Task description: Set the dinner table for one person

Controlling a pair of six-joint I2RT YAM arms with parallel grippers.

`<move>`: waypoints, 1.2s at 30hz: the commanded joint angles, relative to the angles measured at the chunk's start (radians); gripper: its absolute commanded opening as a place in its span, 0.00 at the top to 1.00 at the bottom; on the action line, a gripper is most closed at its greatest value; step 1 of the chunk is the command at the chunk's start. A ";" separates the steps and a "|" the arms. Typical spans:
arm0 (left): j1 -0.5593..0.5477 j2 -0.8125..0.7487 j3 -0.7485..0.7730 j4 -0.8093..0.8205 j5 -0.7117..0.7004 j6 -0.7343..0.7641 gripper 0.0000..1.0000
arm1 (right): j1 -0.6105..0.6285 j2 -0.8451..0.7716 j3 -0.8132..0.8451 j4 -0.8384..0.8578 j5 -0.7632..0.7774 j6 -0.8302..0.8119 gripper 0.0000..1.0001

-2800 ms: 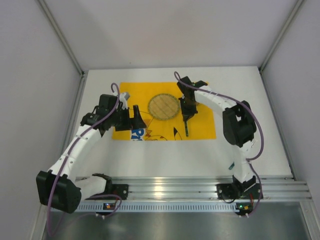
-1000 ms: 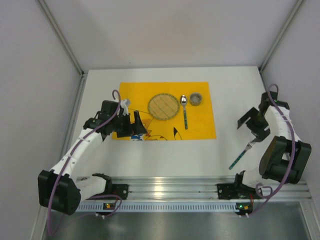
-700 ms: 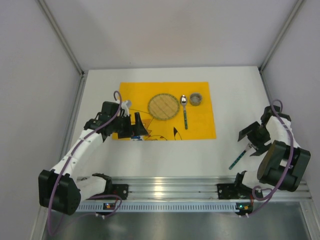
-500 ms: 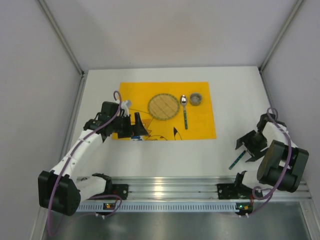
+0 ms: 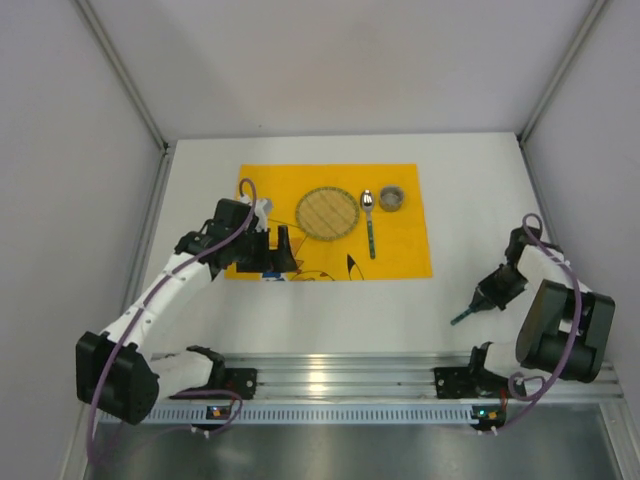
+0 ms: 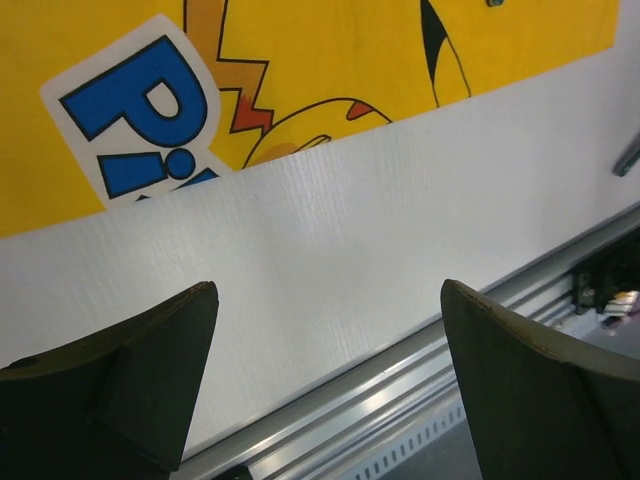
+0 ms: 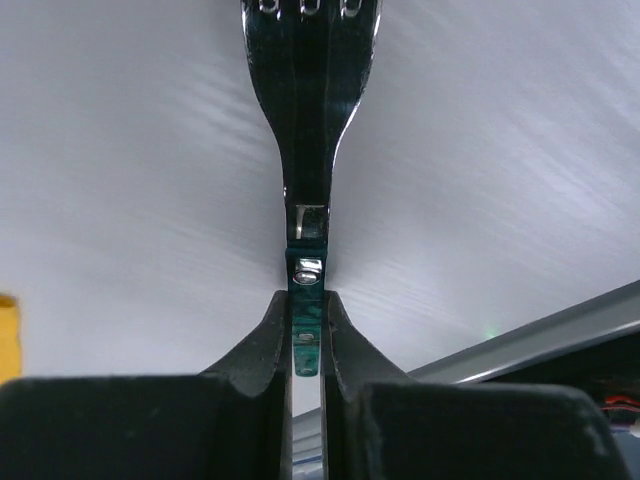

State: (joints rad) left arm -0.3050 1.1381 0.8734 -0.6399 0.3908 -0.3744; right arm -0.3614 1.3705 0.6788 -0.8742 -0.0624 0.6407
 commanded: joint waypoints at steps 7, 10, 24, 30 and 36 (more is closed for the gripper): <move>-0.371 0.294 0.514 -0.129 -0.478 0.202 0.02 | 0.418 0.074 0.384 0.020 -0.187 0.111 1.00; -0.526 0.443 0.741 -0.184 -0.601 0.274 0.02 | 0.541 0.127 0.519 0.000 -0.252 0.138 1.00; -0.842 0.758 0.972 -0.241 -0.851 0.353 0.16 | 0.662 0.159 0.686 0.047 -0.454 0.252 1.00; -0.867 0.795 0.975 -0.231 -0.952 0.393 0.19 | 0.661 0.170 0.686 0.038 -0.514 0.228 1.00; -0.870 0.839 1.006 -0.224 -0.980 0.431 0.58 | 0.661 0.177 0.680 0.006 -0.548 0.189 1.00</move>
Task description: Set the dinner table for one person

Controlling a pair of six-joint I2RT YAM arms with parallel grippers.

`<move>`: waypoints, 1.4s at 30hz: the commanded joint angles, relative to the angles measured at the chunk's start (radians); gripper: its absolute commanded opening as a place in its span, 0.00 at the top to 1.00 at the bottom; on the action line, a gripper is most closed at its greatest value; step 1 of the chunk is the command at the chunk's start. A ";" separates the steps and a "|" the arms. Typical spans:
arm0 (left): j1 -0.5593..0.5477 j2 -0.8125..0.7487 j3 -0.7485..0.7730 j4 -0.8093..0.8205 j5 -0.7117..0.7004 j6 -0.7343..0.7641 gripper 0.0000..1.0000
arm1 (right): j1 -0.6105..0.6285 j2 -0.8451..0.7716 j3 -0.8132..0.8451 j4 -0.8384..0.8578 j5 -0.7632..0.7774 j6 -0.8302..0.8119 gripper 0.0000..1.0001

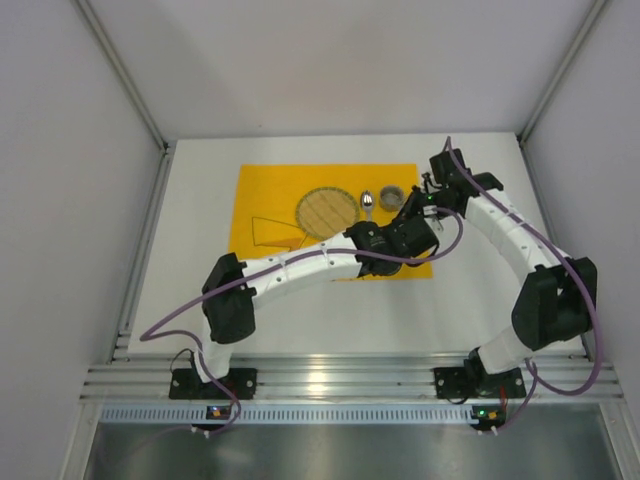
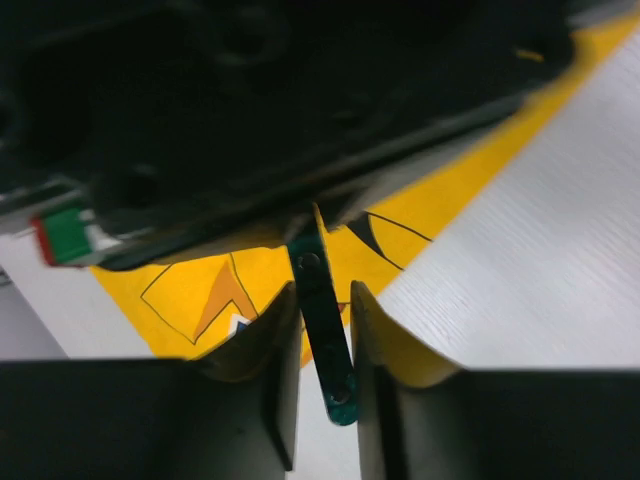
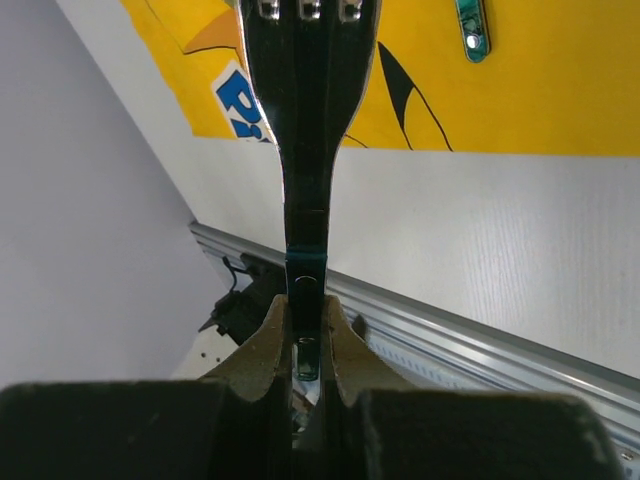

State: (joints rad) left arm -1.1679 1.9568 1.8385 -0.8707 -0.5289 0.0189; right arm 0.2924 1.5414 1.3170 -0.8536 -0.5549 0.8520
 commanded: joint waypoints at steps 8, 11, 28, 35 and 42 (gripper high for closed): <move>-0.006 0.033 0.056 0.033 -0.077 0.070 1.00 | 0.007 0.032 0.077 -0.030 -0.077 -0.041 1.00; -0.003 0.025 0.056 0.030 -0.048 0.056 1.00 | 0.005 0.049 0.111 -0.033 -0.079 -0.034 0.50; 0.566 -0.243 -0.234 0.133 0.337 -0.142 1.00 | -0.268 -0.007 0.414 -0.256 0.043 -0.222 0.00; 0.813 -0.236 -0.364 0.206 0.475 -0.145 1.00 | -0.401 -0.087 0.283 -0.242 0.007 -0.264 0.00; 0.893 -0.200 -0.461 0.257 0.609 -0.226 1.00 | -0.418 -0.125 0.208 -0.239 -0.002 -0.268 0.00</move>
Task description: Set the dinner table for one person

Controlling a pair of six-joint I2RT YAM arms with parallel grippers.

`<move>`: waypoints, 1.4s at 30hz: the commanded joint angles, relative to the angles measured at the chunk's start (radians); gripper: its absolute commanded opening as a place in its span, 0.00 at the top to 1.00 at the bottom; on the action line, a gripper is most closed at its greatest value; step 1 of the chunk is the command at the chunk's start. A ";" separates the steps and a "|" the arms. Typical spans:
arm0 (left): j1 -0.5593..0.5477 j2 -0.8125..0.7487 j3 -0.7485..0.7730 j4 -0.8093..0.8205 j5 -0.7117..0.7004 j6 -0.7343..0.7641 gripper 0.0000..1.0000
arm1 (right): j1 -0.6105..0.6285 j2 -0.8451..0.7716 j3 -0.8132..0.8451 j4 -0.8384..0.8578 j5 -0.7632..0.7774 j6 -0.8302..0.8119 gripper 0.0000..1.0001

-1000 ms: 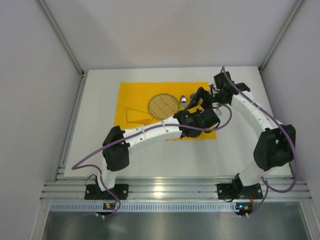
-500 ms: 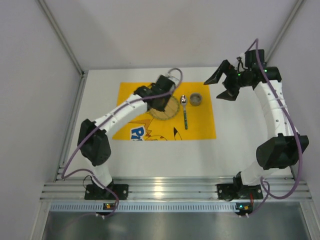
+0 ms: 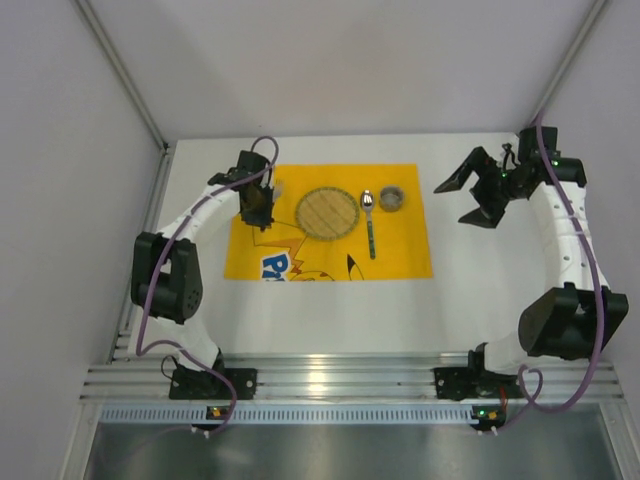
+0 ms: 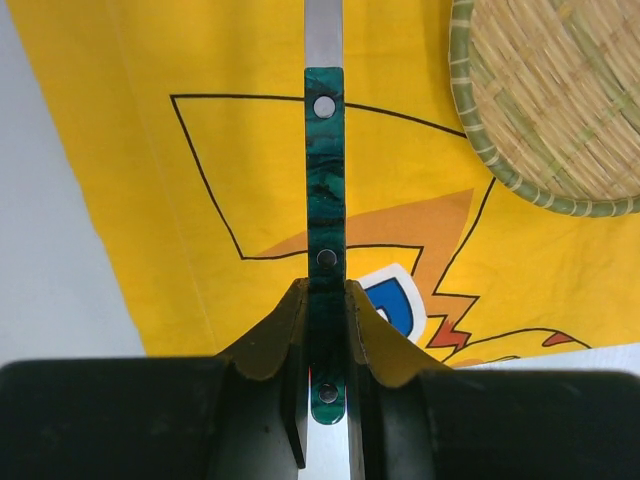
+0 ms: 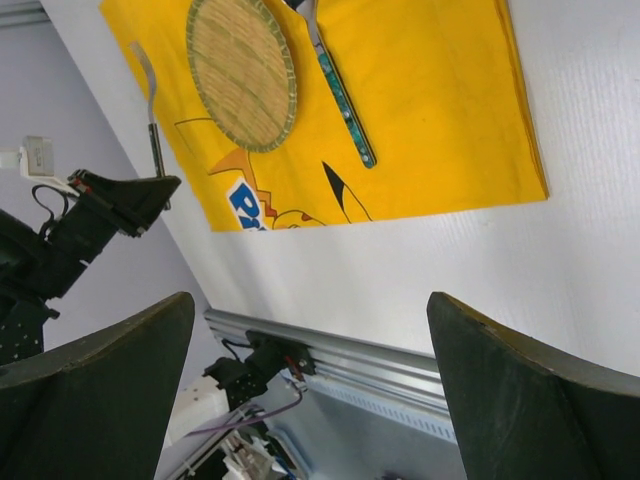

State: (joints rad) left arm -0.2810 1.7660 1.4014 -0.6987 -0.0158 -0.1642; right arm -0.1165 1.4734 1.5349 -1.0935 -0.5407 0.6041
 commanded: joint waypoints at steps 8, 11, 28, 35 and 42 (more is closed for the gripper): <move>0.006 0.001 -0.136 0.177 0.143 -0.144 1.00 | -0.009 -0.059 -0.041 0.001 -0.013 -0.030 0.00; 0.006 0.023 -0.156 0.209 0.160 -0.201 1.00 | -0.009 -0.051 -0.044 0.000 -0.011 -0.035 0.00; 0.006 0.012 -0.190 0.234 0.140 -0.265 0.45 | -0.008 -0.048 -0.064 0.003 -0.008 -0.049 0.00; 0.012 -0.115 -0.144 0.209 0.010 -0.250 0.37 | 0.003 -0.081 -0.062 0.004 0.010 -0.056 0.00; 0.006 -0.316 -0.439 0.774 -0.269 -0.188 0.38 | 0.151 -0.183 0.033 0.013 0.126 -0.135 0.00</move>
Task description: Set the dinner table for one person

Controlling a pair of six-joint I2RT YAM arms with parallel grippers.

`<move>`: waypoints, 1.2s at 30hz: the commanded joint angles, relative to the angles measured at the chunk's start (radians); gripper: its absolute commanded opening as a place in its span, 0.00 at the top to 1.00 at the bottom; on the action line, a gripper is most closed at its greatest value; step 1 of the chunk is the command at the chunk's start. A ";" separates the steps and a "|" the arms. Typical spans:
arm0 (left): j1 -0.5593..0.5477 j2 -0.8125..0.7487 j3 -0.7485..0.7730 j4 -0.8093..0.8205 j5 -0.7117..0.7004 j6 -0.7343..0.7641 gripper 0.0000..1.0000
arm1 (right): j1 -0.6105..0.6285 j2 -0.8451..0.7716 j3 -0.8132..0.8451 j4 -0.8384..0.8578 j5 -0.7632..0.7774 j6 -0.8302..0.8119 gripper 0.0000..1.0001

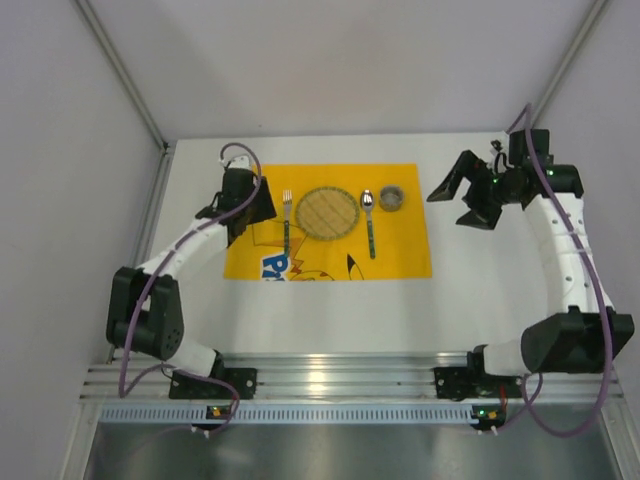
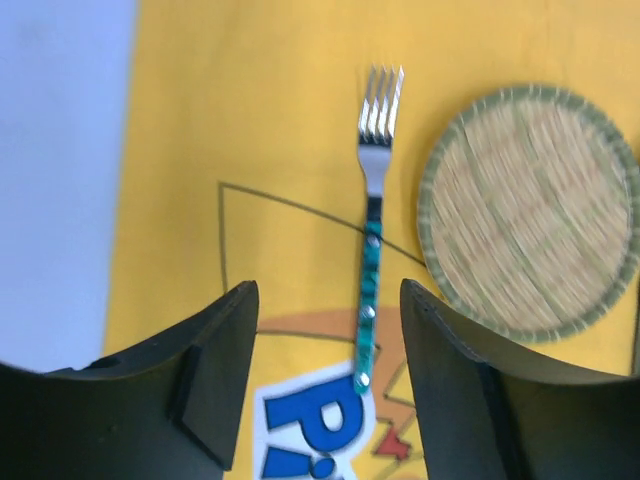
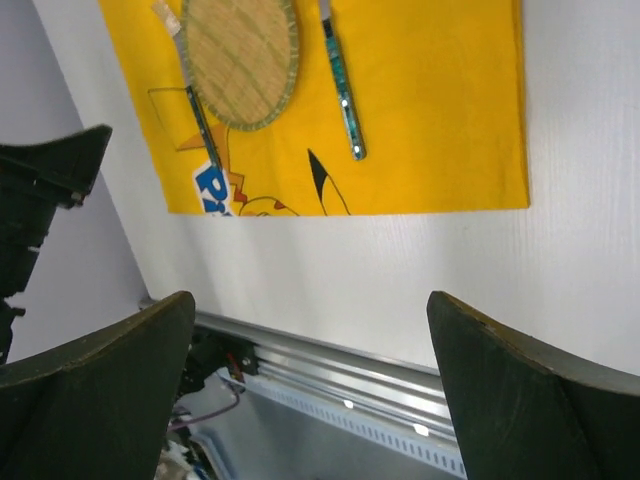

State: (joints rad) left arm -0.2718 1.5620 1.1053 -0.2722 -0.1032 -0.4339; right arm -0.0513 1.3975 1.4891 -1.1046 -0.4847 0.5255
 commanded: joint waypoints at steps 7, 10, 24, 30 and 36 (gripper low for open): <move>0.032 -0.287 -0.617 0.789 -0.455 0.276 0.24 | 0.134 -0.467 -0.234 0.424 0.241 0.011 0.00; 0.039 -0.303 -0.723 0.868 -0.408 0.320 0.22 | 0.157 -0.633 -0.366 0.552 0.331 -0.033 0.00; 0.190 -0.014 -0.702 1.194 -0.141 0.404 0.19 | 0.186 -0.703 -0.472 0.577 0.345 -0.055 0.00; 0.250 0.017 -0.790 1.376 -0.021 0.373 0.16 | 0.208 -0.695 -0.550 0.699 0.279 -0.090 0.00; 0.250 0.006 -0.795 1.374 -0.018 0.370 0.02 | 0.215 -0.767 -0.746 0.828 0.470 -0.030 0.00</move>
State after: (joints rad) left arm -0.0216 1.5692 0.3157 1.0031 -0.1490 -0.0521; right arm 0.1535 0.6594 0.7971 -0.3954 -0.1299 0.4656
